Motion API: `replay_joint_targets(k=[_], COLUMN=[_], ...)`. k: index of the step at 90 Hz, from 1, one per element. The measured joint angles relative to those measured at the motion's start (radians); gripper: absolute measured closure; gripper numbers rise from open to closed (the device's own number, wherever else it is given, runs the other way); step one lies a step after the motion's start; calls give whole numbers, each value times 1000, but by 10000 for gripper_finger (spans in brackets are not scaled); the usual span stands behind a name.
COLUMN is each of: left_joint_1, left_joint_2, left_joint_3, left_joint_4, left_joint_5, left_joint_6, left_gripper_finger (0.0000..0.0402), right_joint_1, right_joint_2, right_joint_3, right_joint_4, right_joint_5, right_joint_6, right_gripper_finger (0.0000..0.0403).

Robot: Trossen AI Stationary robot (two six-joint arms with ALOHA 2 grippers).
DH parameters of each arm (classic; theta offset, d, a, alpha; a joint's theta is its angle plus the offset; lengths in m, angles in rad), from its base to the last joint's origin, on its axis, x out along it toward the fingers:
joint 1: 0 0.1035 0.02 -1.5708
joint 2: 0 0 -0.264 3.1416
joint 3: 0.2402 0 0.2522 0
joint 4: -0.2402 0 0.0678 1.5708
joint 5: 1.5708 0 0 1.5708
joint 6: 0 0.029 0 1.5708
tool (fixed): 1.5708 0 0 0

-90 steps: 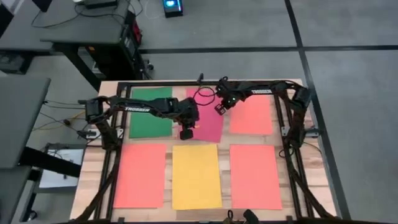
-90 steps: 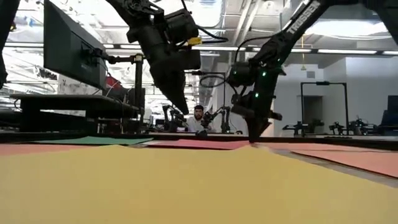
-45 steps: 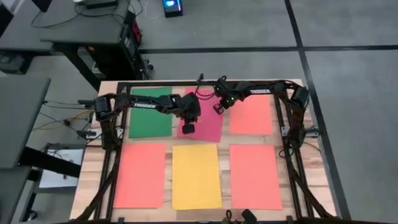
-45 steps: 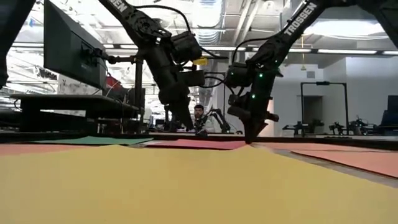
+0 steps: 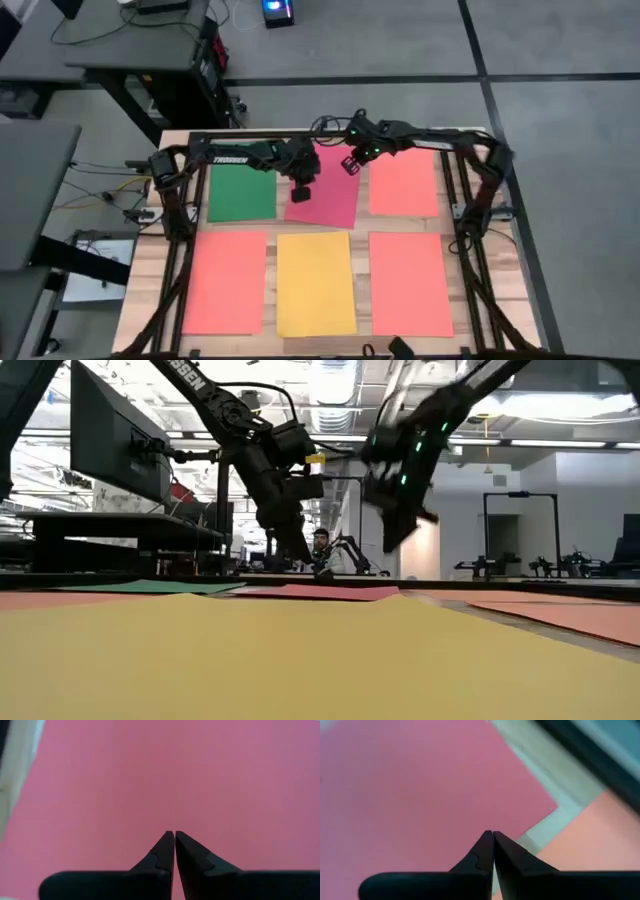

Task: Organize paper
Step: Adjust the pink papers

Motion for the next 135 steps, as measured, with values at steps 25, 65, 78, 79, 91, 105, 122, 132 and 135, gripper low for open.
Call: replay_joint_targets(k=[25,65,78,79,91,105,122,132,135], left_joint_1=[22,26,28,28,38,54,63,65,67], left_joint_2=[70,352,391,392,396,396,396,396,396], left_joint_3=[138,475,512,512,513,513,509,509,509], left_joint_4=[-81,-474,-540,-541,-551,-559,-562,-572,-575], left_joint_5=[72,80,81,81,86,88,82,80,80], left_joint_6=[58,120,95,90,-9,-107,-96,-48,-39], left_gripper_finger=[402,402,402,402,402,402,402,402,402], right_joint_1=[49,122,135,136,139,139,143,143,143], right_joint_2=[-299,-357,-357,-357,-357,-357,-357,-357,-357], right_joint_3=[-222,-322,-323,-323,-323,-323,-323,-323,-323], right_joint_4=[145,177,181,181,185,189,190,189,189], right_joint_5=[26,26,26,26,26,26,26,26,26], right_joint_6=[102,157,156,156,156,156,152,150,150], right_gripper_finger=[403,403,403,403,403,403,403,403,403])
